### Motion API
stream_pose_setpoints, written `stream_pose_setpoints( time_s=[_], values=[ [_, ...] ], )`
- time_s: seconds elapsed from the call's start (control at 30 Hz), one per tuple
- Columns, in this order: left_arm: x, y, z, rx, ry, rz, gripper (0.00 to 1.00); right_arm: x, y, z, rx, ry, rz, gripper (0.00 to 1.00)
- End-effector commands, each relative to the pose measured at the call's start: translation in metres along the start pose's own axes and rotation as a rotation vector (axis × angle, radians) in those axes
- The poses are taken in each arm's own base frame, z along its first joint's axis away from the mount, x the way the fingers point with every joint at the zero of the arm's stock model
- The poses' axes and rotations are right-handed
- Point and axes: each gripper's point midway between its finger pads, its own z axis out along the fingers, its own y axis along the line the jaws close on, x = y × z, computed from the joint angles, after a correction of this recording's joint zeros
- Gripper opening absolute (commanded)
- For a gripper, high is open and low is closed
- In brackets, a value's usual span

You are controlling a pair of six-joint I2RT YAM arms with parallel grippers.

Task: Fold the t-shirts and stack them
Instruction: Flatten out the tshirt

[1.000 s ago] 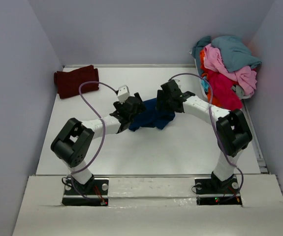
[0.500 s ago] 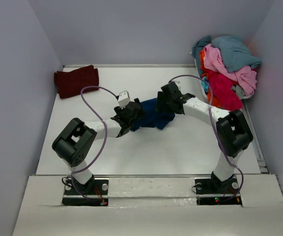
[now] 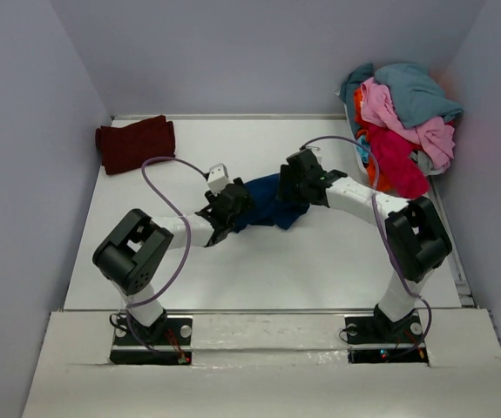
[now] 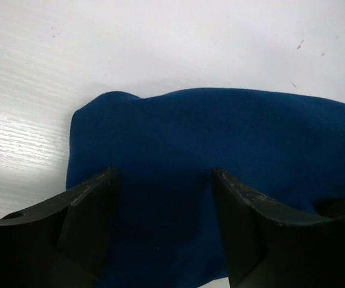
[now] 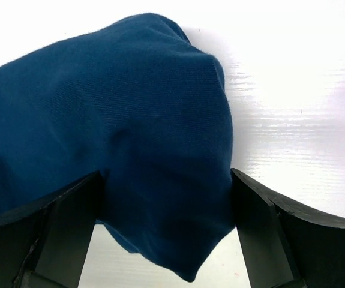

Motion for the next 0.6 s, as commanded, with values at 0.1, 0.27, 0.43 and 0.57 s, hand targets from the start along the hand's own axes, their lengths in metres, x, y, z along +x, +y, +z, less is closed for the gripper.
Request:
stream_pose_setpoints(
  time_s=[0.1,0.27,0.43,0.57],
  values=[
    [-0.005,0.007,-0.007,-0.001,-0.046,-0.031,0.79,-0.016,0.010,-0.012,-0.045,-0.066,0.025,0.90],
    [-0.003,0.013,-0.007,-0.022,-0.046,-0.022,0.84,-0.015,0.014,-0.002,-0.042,-0.051,0.014,0.90],
    [-0.008,0.001,0.003,-0.021,-0.051,-0.009,0.88,-0.023,0.018,-0.002,-0.042,-0.063,0.005,0.90],
    [-0.021,-0.010,0.007,-0.021,-0.078,-0.007,0.91,-0.034,0.023,-0.008,-0.050,-0.079,-0.003,0.90]
  ],
)
